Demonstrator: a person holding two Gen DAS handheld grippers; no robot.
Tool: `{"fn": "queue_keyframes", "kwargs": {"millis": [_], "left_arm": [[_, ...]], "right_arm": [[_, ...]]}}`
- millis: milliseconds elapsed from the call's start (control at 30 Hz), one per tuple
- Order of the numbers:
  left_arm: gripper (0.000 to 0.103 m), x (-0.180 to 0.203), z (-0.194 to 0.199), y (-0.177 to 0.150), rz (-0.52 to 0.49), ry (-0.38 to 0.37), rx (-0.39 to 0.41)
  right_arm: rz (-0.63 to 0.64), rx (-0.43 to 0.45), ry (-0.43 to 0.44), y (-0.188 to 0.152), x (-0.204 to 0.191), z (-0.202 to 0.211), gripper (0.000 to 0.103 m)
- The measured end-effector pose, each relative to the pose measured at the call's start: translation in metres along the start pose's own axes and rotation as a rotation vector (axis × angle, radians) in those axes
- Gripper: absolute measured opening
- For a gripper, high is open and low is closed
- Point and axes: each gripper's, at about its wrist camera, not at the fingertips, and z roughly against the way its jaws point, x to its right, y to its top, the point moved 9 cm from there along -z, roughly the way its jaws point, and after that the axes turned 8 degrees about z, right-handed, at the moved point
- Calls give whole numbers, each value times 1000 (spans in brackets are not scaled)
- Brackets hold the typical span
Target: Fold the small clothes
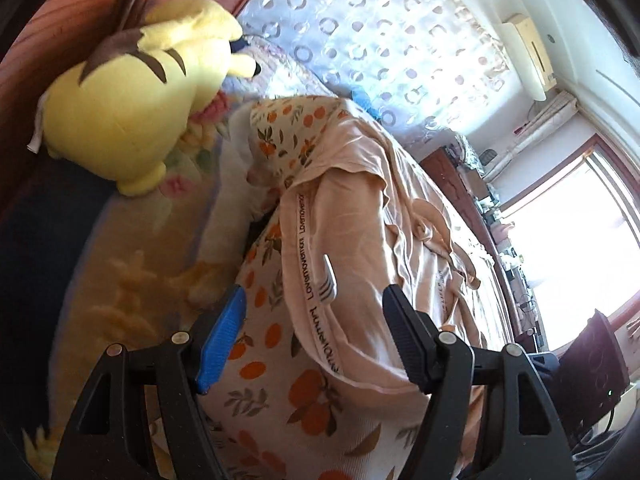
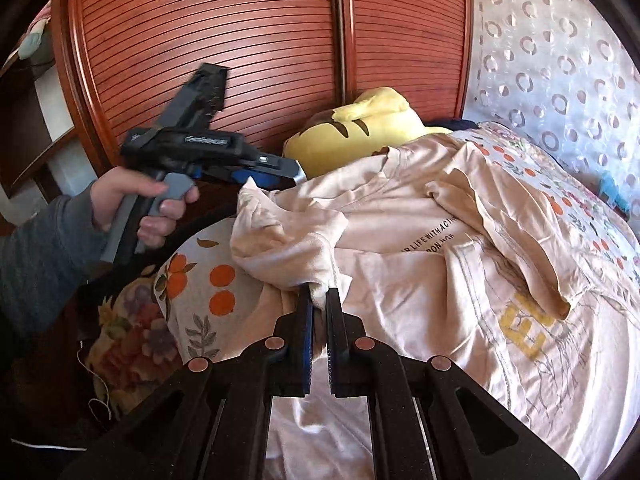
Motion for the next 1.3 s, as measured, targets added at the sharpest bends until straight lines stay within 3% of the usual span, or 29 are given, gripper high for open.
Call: {"fn": "queue_keyframes", "kwargs": {"millis": [167, 333, 467, 600, 733, 933, 1000, 1067, 1133, 1300], "left_arm": [[71, -4, -22, 5, 64, -43, -42], [71, -2, -36, 32, 119, -85, -26], [71, 10, -54, 57, 78, -77, -36], [71, 17, -74, 74, 11, -15, -67], [70, 19, -87, 79, -22, 6, -95], [41, 37, -89, 83, -92, 16, -81], [19, 46, -87, 82, -131, 18, -75], [8, 54, -85, 83, -181, 55, -56], [3, 61, -79, 86, -218, 92, -38], [3, 88, -46, 103, -296, 122, 48]], "right_arm": [[-6, 5, 11, -1, -1, -3, 5], [-9, 7, 23, -4, -3, -6, 5], [-3, 9, 22, -4, -3, -7, 5], [-15, 17, 25, -3, 0, -5, 5], [-25, 22, 26, -4, 4, -6, 5], [-33, 19, 34, -6, 4, -8, 5], [-32, 20, 36, -7, 3, -8, 5], [-35, 23, 36, -6, 3, -8, 5], [-40, 29, 34, -6, 4, -6, 5], [-63, 73, 18, -2, 10, 8, 5]]}}
